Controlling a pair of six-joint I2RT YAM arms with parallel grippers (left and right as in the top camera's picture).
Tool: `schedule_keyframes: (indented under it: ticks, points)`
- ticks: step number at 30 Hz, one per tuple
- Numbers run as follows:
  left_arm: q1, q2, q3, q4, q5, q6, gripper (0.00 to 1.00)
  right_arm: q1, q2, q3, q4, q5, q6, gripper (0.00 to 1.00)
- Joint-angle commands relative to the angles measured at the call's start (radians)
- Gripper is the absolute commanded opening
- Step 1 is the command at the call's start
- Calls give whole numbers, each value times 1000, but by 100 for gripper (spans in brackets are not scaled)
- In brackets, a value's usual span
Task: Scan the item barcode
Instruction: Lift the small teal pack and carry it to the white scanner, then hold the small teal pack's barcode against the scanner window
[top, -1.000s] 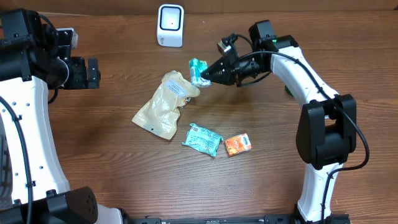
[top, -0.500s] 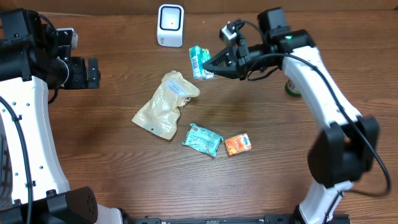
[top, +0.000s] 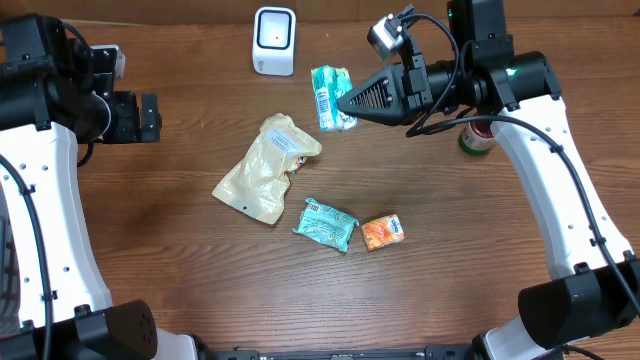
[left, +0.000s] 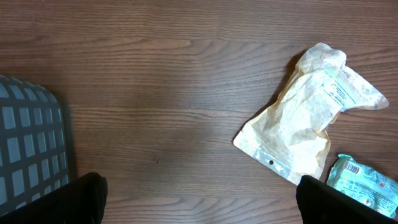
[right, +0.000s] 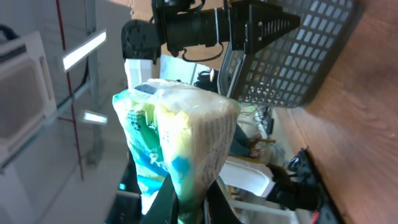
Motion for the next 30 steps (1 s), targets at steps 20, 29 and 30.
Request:
schedule_keyframes:
  ticks: [20,29,30]
  points:
    - [-13,6,-3,0,0,21,100,264,302,496,97,1213,106,4]
    - [-13,6,-3,0,0,21,100,290,587,835,40,1662,-126,4]
    - [-13,6,-3,0,0,21,100,291,606,835,61,1690,-153,4]
